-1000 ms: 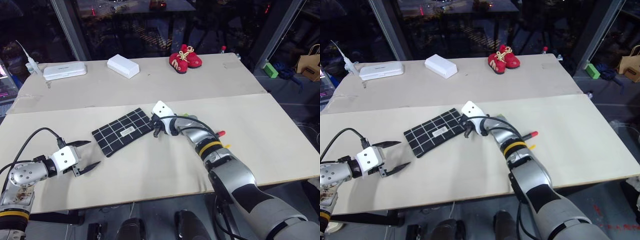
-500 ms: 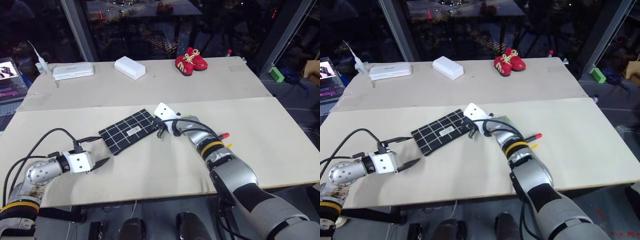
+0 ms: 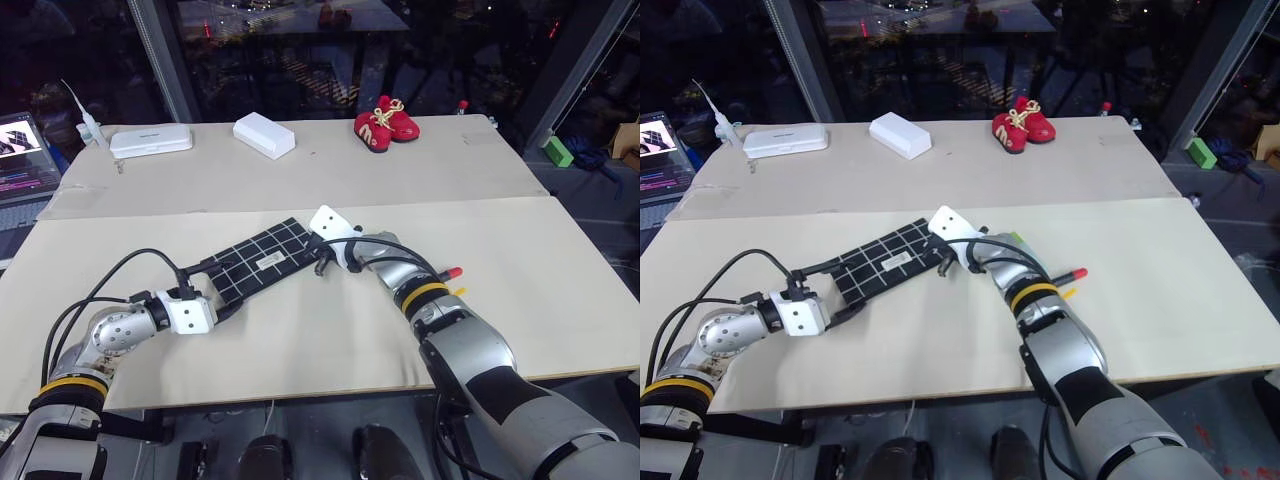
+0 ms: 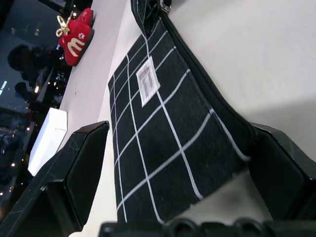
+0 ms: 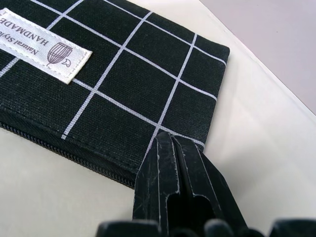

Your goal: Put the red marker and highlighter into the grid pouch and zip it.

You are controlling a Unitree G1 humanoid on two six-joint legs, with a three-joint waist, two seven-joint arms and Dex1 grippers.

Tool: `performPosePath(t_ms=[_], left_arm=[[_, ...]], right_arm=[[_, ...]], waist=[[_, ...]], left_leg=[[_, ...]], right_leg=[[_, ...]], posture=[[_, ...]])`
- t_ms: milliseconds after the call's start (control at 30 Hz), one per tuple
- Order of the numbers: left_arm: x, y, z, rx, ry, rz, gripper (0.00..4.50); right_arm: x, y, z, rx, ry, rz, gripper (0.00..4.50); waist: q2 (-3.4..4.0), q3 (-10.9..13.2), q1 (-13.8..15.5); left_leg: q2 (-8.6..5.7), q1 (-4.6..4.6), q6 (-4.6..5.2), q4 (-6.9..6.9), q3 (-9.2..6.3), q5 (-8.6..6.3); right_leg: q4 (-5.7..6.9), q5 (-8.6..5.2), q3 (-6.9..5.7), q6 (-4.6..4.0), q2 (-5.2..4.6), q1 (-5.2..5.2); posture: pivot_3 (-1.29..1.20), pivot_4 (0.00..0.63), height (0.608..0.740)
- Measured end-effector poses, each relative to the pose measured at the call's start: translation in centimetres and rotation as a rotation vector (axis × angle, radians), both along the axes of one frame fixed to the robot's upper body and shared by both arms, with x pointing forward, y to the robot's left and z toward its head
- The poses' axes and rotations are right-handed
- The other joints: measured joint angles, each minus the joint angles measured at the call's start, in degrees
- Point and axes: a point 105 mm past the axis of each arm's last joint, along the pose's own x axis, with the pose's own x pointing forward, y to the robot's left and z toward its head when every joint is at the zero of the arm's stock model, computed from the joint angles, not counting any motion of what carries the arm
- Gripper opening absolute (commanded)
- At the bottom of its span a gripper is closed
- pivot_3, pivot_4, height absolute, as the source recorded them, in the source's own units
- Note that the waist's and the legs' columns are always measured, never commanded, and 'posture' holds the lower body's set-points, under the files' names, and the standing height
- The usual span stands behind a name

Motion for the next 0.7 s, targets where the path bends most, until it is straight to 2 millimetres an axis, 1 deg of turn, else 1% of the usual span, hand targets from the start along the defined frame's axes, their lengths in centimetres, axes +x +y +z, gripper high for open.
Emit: performPosePath(t_ms=[67, 133, 167, 200, 267, 300, 333, 367, 400, 433, 500, 533, 700], left_arm=[[0.1, -0.2, 0.0, 0.001, -0.001, -0.005, 4.5], [0.1, -0.3, 0.0, -0.001, -0.002, -0.009, 3.98], [0.0, -0.3, 0.0, -0.001, 0.003, -0.012, 3.86], [0.0, -0.5, -0.2, -0.001, 0.012, -0.02, 3.4], [-0.2, -0.8, -0.4, 0.003, 0.027, -0.037, 2.75], [-0.4, -1.1, -0.6, 0.008, 0.044, -0.057, 2.29], [-0.7, -1.4, -0.8, 0.009, 0.059, -0.073, 1.99], [-0.8, -1.6, -0.9, 0.01, 0.072, -0.086, 1.57], [-0.9, -1.8, -0.8, 0.006, 0.072, -0.096, 1.3], [-1.0, -2.0, -0.6, 0.003, 0.073, -0.104, 0.84], [-0.9, -2.1, -0.2, -0.01, 0.073, -0.105, 0.25], [-0.8, -2.2, 0.0, -0.016, 0.075, -0.103, 0.04], [-0.8, -2.0, -0.1, -0.046, 0.11, -0.08, 0.04]], right_arm=[[0.0, 0.0, 0.0, 0.0, 0.0, 0.0, 0.05], [0.0, 0.0, 0.0, 0.0, 0.0, 0.0, 0.0], [0.0, 0.0, 0.0, 0.0, 0.0, 0.0, 0.0], [0.0, 0.0, 0.0, 0.0, 0.0, 0.0, 0.0], [0.0, 0.0, 0.0, 0.0, 0.0, 0.0, 0.0], [0.0, 0.0, 0.0, 0.001, 0.001, 0.0, 0.0], [0.0, 0.0, 0.0, 0.002, 0.001, 0.0, 0.0], [0.0, 0.0, 0.0, 0.004, 0.002, 0.0, 0.0], [0.0, 0.0, 0.1, 0.006, 0.002, 0.0, 0.0], [0.0, 0.0, 0.1, 0.006, 0.002, 0.0, 0.0], [0.0, 0.0, 0.1, 0.007, 0.002, 0.0, 0.0], [0.0, 0.0, 0.1, 0.007, 0.002, 0.0, 0.0], [0.0, 0.0, 0.1, 0.008, 0.004, 0.003, 0.0]], waist=[[0.0, 0.0, -0.02], [0.0, 0.0, -0.04], [0.0, 0.0, -0.05], [0.0, 0.0, -0.05], [0.0, 0.0, -0.07], [0.0, 0.0, -0.1], [0.0, 0.0, -0.15], [0.0, 0.0, -0.18], [0.0, 0.0, -0.21], [0.0, 0.0, -0.21], [0.0, 0.0, -0.24], [0.0, 0.0, -0.26], [0.0, 0.0, -0.38]], left_leg=[[0.0, 0.0, 0.0, 0.0, -0.01, 0.0], [0.01, -0.01, 0.01, 0.0, -0.02, -0.01], [0.01, -0.01, 0.01, 0.0, -0.02, -0.01], [0.01, -0.02, 0.01, 0.0, -0.02, -0.01], [0.02, -0.04, 0.01, 0.0, -0.02, -0.01], [0.02, -0.06, 0.02, 0.0, -0.02, -0.01], [0.02, -0.09, 0.02, 0.0, -0.02, -0.01], [0.04, -0.13, 0.02, 0.0, -0.03, -0.01], [0.04, -0.17, 0.02, 0.0, -0.03, -0.01], [0.04, -0.17, 0.02, 0.0, -0.04, -0.01], [0.04, -0.19, 0.02, 0.0, -0.05, -0.01], [0.04, -0.19, 0.02, 0.0, -0.06, -0.01], [0.04, -0.22, 0.04, 0.0, -0.1, -0.02]], right_leg=[[0.0, 0.0, 0.0, 0.0, 0.0, 0.0], [-0.01, 0.0, 0.0, 0.0, 0.0, -0.01], [-0.02, 0.0, -0.01, 0.0, 0.0, -0.01], [-0.03, 0.0, -0.01, 0.0, 0.0, -0.01], [-0.04, 0.0, -0.02, 0.0, 0.0, -0.02], [-0.04, 0.0, -0.02, 0.0, 0.01, -0.03], [-0.05, 0.0, -0.02, 0.0, 0.01, -0.05], [-0.05, 0.0, -0.02, 0.0, 0.02, -0.09], [-0.05, 0.0, -0.04, 0.0, 0.02, -0.12], [-0.05, 0.0, -0.05, 0.0, 0.02, -0.12], [-0.05, 0.0, -0.05, 0.0, 0.03, -0.13], [-0.06, 0.0, -0.05, 0.0, 0.02, -0.13], [-0.1, 0.0, -0.05, 0.0, 0.03, -0.14]], posture=[[0.0, 0.15, 0.74], [0.0, 0.15, 0.74], [0.0, 0.15, 0.74], [0.0, 0.15, 0.74], [0.0, 0.15, 0.74], [0.0, 0.15, 0.74], [0.0, 0.15, 0.74], [0.0, 0.15, 0.74], [0.0, 0.15, 0.74], [0.0, 0.15, 0.74], [0.0, 0.15, 0.74], [0.0, 0.15, 0.74], [0.0, 0.15, 0.74]])
